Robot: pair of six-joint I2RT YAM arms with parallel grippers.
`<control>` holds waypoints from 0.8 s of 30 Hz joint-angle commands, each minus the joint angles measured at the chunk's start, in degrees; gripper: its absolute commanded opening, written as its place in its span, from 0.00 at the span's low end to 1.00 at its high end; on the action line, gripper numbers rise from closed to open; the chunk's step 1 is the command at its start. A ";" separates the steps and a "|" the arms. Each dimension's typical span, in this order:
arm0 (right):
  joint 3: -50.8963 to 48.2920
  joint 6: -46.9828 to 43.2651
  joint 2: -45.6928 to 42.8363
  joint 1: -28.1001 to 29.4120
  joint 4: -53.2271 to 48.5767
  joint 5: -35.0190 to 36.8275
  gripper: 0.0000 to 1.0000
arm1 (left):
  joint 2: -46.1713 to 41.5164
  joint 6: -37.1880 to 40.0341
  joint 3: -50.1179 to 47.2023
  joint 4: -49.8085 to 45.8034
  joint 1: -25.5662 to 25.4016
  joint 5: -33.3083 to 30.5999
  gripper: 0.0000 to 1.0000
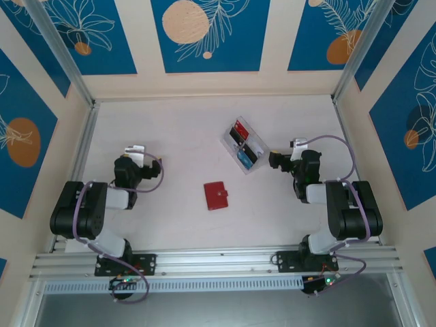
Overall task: Put the credit cards into the card holder
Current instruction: Open the button on the card holder.
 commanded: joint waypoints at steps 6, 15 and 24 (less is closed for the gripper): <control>1.03 -0.57 0.36 -0.16 0.08 -0.80 0.99 | -0.82 0.66 1.10 -0.11 0.74 1.38 1.00; 1.04 -0.49 0.36 -0.25 0.09 -0.88 0.99 | -0.83 0.66 1.09 -0.13 0.74 1.38 1.00; 0.45 0.74 0.10 -1.31 0.73 -1.40 0.99 | -1.04 -2.23 -1.59 4.72 0.74 -5.38 1.00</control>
